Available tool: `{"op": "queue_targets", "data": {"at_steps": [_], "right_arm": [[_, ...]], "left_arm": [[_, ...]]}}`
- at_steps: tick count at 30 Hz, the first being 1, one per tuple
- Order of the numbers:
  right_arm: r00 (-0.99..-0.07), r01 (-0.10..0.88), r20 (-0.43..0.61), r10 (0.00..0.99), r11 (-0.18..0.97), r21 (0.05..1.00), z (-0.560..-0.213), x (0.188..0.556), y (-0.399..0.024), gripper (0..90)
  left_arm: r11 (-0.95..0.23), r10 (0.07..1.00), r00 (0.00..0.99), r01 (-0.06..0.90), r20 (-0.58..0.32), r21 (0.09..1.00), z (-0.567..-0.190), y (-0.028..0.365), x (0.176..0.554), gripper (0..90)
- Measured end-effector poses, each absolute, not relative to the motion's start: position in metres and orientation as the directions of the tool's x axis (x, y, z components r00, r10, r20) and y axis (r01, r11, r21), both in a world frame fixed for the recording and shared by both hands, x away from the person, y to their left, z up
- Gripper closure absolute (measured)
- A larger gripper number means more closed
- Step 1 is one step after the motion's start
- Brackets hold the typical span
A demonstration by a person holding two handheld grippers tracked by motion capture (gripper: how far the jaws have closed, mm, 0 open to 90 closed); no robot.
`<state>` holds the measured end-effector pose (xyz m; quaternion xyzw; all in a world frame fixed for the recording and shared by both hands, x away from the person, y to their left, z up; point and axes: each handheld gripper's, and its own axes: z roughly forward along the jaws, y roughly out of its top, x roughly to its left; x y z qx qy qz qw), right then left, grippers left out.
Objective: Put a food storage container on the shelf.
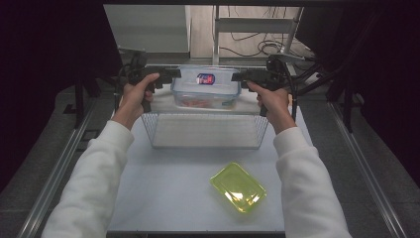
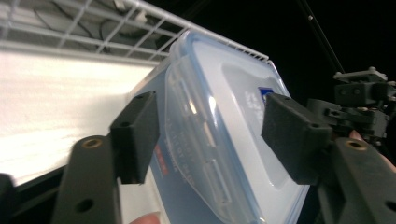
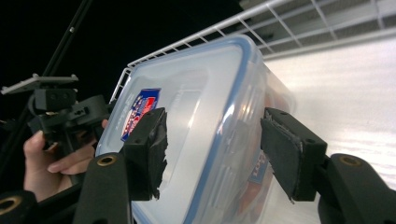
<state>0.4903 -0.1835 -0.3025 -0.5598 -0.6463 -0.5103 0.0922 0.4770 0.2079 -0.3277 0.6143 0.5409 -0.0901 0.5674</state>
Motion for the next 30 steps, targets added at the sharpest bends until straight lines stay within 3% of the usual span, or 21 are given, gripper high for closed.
{"op": "queue_targets", "data": {"at_steps": [4,8,11,15,17,20,30], "right_arm": [[-0.433,0.760,0.618,0.656,-0.104,0.641,-0.294,0.480,-0.187,36.7],[-0.511,0.698,0.548,0.662,-0.053,0.714,-0.291,0.466,-0.192,39.0],[-0.569,0.648,0.498,0.654,-0.016,0.761,-0.292,0.452,-0.196,45.5],[-0.620,0.570,0.378,0.687,0.064,0.819,-0.294,0.430,-0.197,61.1],[-0.630,0.545,0.330,0.703,0.098,0.833,-0.298,0.419,-0.196,69.5],[-0.663,0.526,0.285,0.692,0.159,0.836,-0.307,0.409,-0.192,74.9],[-0.734,0.479,0.189,0.652,0.300,0.825,-0.332,0.409,-0.161,75.1]], "left_arm": [[0.193,0.601,0.452,0.718,-0.659,0.669,-0.320,0.208,0.464,28.9],[0.140,0.629,0.520,0.655,-0.578,0.742,-0.311,0.206,0.446,26.7],[0.110,0.645,0.553,0.616,-0.528,0.780,-0.308,0.205,0.430,25.8],[0.079,0.654,0.584,0.580,-0.481,0.811,-0.311,0.208,0.409,25.2],[0.060,0.652,0.598,0.572,-0.466,0.818,-0.315,0.208,0.399,24.9],[0.043,0.640,0.619,0.562,-0.455,0.826,-0.323,0.209,0.386,24.9],[0.000,0.624,0.646,0.564,-0.441,0.826,-0.348,0.205,0.364,24.9]]}}
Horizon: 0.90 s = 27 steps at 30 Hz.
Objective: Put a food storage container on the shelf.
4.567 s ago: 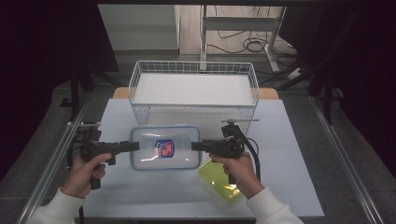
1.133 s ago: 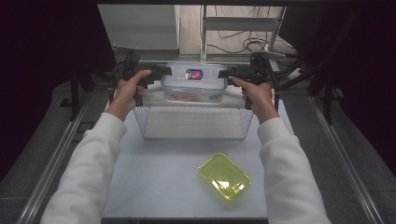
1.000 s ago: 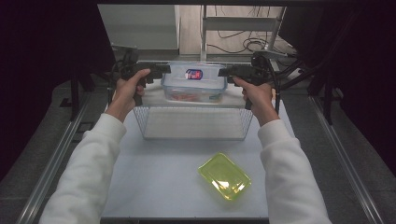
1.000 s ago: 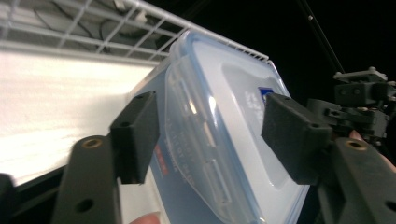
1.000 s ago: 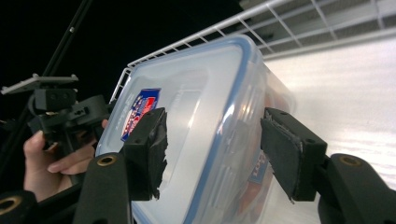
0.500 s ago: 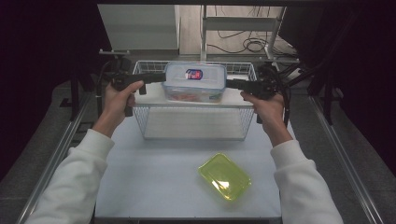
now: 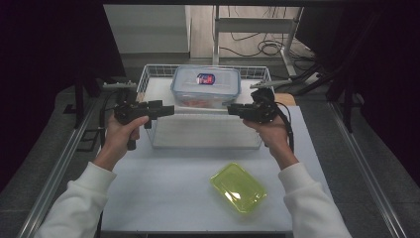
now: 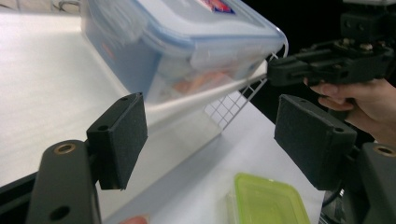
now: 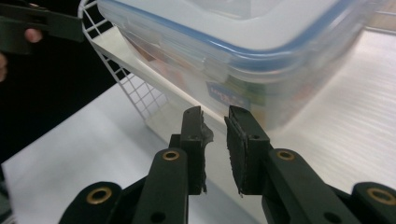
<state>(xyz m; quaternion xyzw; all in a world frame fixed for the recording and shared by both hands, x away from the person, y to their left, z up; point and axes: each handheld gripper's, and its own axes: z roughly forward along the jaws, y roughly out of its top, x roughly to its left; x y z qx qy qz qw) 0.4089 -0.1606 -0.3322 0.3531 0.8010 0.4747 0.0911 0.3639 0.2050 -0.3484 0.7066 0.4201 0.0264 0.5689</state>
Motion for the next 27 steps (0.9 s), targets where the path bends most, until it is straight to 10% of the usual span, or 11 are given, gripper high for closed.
{"op": "queue_targets", "data": {"at_steps": [19,27], "right_arm": [[-0.728,0.489,0.209,0.653,0.280,0.826,-0.340,0.415,-0.151,74.3],[-0.713,0.425,0.118,0.691,0.293,0.856,-0.341,0.393,-0.150,46.8]], "left_arm": [[-0.004,0.609,0.647,0.580,-0.458,0.815,-0.362,0.208,0.357,24.6],[-0.021,0.607,0.656,0.577,-0.448,0.817,-0.367,0.207,0.347,24.6]]}}
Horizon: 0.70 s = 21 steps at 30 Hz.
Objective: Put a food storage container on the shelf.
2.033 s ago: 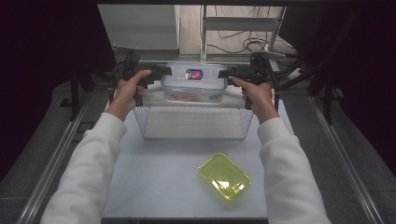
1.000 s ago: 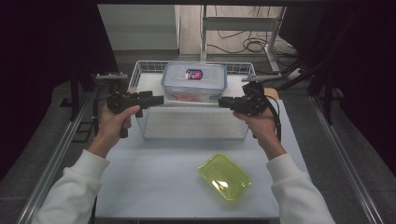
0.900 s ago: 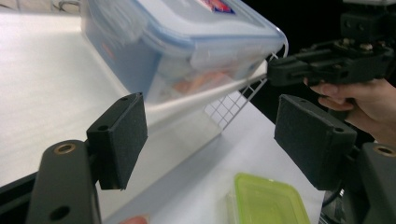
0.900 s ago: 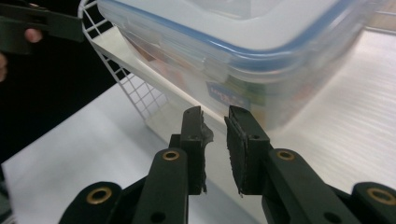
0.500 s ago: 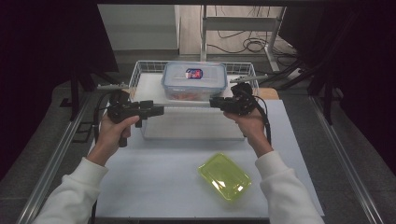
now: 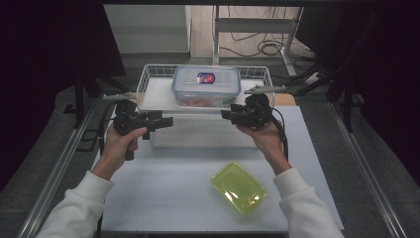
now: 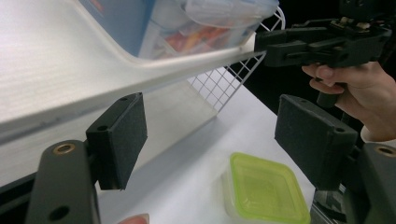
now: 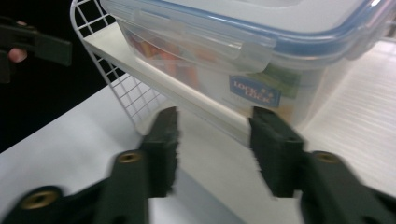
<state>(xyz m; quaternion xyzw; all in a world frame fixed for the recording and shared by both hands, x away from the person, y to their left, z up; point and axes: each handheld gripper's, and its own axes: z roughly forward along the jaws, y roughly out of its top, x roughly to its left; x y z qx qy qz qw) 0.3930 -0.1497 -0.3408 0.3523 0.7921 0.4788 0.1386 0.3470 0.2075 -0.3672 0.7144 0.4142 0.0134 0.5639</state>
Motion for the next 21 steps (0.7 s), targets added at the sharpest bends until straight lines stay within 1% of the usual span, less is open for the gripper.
{"op": "queue_targets", "data": {"at_steps": [1,2,4,7,15,21], "right_arm": [[-0.700,0.397,0.081,0.710,0.293,0.870,-0.342,0.386,-0.149,46.6],[-0.699,0.368,0.052,0.713,0.296,0.882,-0.344,0.380,-0.149,49.2],[-0.725,0.376,0.076,0.685,0.300,0.877,-0.346,0.373,-0.149,51.2],[-0.744,0.363,0.071,0.664,0.313,0.878,-0.350,0.360,-0.149,48.2],[-0.752,0.386,0.099,0.652,0.314,0.867,-0.369,0.335,-0.160,45.2],[-0.735,0.436,0.138,0.664,0.307,0.846,-0.388,0.318,-0.181,42.7]], "left_arm": [[-0.026,0.608,0.659,0.575,-0.444,0.818,-0.368,0.207,0.345,24.6],[-0.030,0.608,0.660,0.574,-0.441,0.818,-0.369,0.206,0.343,24.6],[-0.038,0.606,0.665,0.573,-0.437,0.819,-0.370,0.206,0.339,24.5],[-0.043,0.601,0.670,0.572,-0.436,0.819,-0.373,0.205,0.333,24.4],[-0.073,0.604,0.674,0.577,-0.425,0.813,-0.387,0.205,0.311,24.3],[-0.106,0.601,0.678,0.593,-0.423,0.799,-0.404,0.202,0.293,24.1]]}}
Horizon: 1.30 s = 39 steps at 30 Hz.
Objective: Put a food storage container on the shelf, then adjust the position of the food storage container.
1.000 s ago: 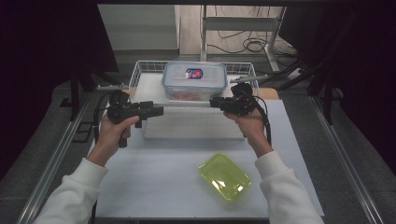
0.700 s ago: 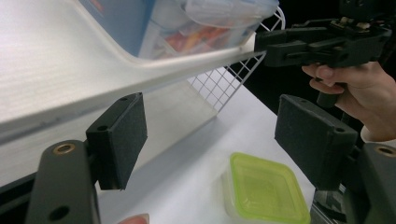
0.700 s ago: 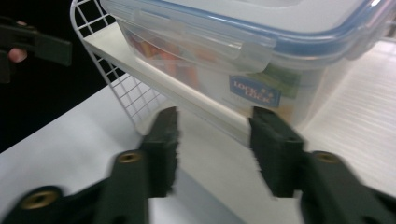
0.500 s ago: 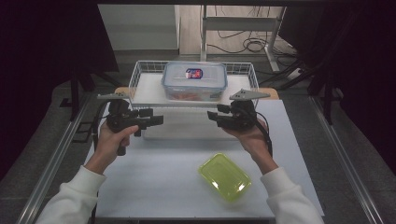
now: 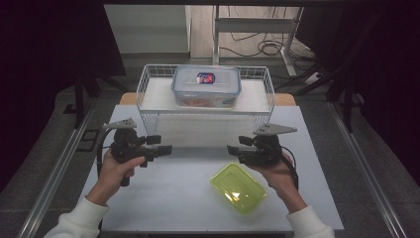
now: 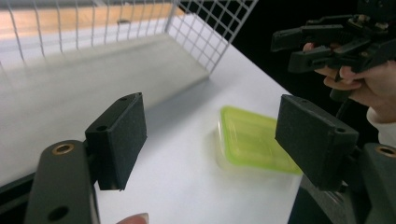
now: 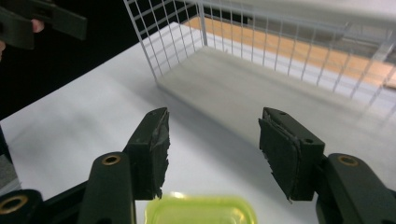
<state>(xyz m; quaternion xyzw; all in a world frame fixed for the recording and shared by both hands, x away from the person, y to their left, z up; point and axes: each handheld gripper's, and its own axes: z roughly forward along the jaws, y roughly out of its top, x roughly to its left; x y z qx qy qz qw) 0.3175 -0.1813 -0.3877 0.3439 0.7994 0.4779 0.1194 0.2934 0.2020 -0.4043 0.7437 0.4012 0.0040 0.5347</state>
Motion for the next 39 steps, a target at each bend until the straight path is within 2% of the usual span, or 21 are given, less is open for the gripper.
{"op": "queue_targets", "data": {"at_steps": [9,16,32,35,39], "right_arm": [[-0.712,0.494,0.195,0.675,0.284,0.822,-0.404,0.297,-0.213,40.5],[-0.675,0.536,0.214,0.706,0.270,0.800,-0.413,0.291,-0.228,40.5],[-0.617,0.588,0.185,0.765,0.292,0.754,-0.426,0.294,-0.234,40.7],[-0.603,0.603,0.181,0.777,0.295,0.742,-0.429,0.298,-0.236,42.5],[-0.597,0.619,0.184,0.781,0.303,0.725,-0.433,0.304,-0.237,50.2]], "left_arm": [[-0.161,0.603,0.685,0.607,-0.409,0.778,-0.430,0.197,0.270,23.6],[-0.189,0.638,0.668,0.618,-0.383,0.763,-0.446,0.197,0.265,23.4],[-0.193,0.677,0.641,0.629,-0.361,0.753,-0.461,0.205,0.258,23.5],[-0.205,0.685,0.638,0.632,-0.352,0.748,-0.463,0.204,0.258,23.4],[-0.218,0.691,0.636,0.635,-0.342,0.741,-0.467,0.203,0.258,23.1]]}}
